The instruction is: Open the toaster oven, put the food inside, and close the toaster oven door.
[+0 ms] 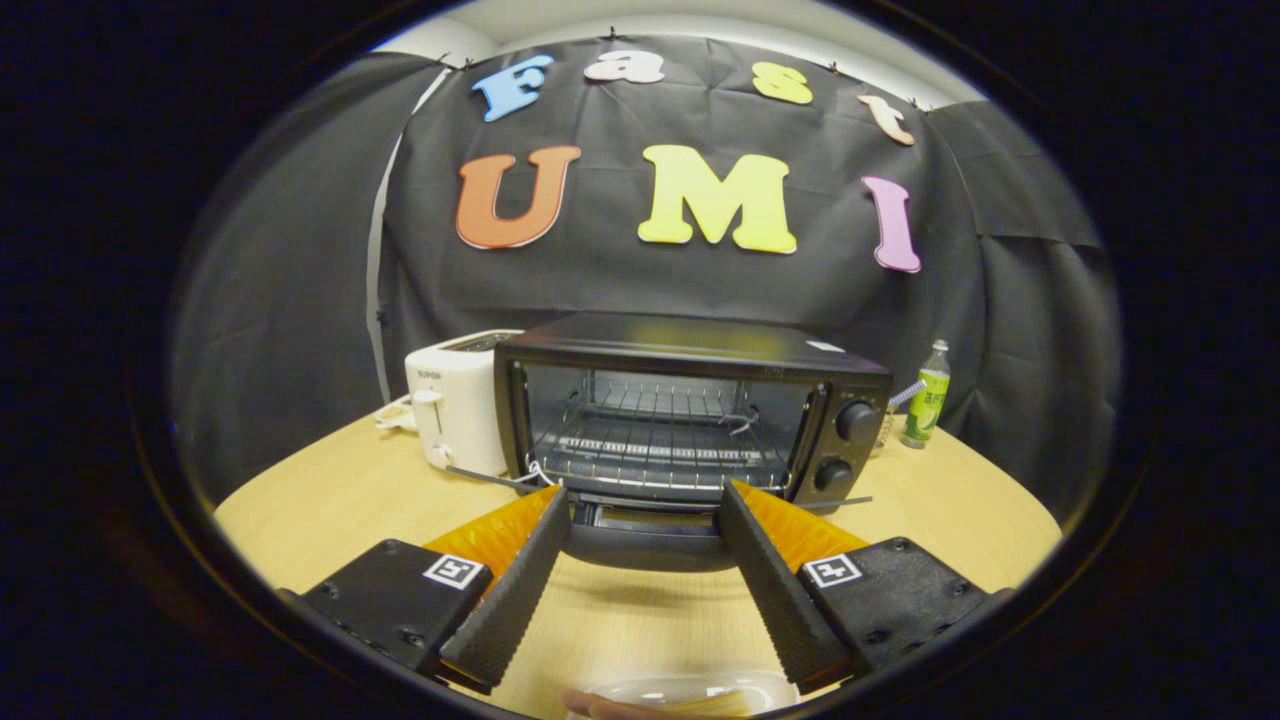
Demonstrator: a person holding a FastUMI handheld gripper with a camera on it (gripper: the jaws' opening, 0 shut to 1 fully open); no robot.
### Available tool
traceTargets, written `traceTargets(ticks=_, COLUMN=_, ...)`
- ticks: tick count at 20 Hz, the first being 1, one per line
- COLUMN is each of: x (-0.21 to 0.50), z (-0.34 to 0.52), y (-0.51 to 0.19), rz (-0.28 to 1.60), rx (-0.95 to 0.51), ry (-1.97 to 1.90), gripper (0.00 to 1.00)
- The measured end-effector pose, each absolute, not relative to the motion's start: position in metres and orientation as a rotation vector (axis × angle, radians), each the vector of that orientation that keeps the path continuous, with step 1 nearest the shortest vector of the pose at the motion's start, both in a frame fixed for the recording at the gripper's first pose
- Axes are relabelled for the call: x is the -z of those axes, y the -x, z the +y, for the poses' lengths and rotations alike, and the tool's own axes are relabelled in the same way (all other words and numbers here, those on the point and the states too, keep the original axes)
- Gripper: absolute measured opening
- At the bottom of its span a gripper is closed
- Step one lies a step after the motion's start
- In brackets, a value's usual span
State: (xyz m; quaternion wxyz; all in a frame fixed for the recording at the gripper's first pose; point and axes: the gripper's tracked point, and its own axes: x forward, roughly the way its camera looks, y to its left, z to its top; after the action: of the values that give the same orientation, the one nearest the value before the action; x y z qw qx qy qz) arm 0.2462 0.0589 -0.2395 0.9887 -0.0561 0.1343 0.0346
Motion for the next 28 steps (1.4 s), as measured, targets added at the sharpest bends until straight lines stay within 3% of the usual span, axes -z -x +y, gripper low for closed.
traceTargets(ticks=17, x=0.314, z=0.057, y=-0.213, rz=0.549, rx=-0.027, ry=-0.007, gripper=1.00)
traceTargets(ticks=28, x=0.265, z=0.054, y=-0.153, rz=0.520, rx=-0.051, ry=-0.008, gripper=1.00)
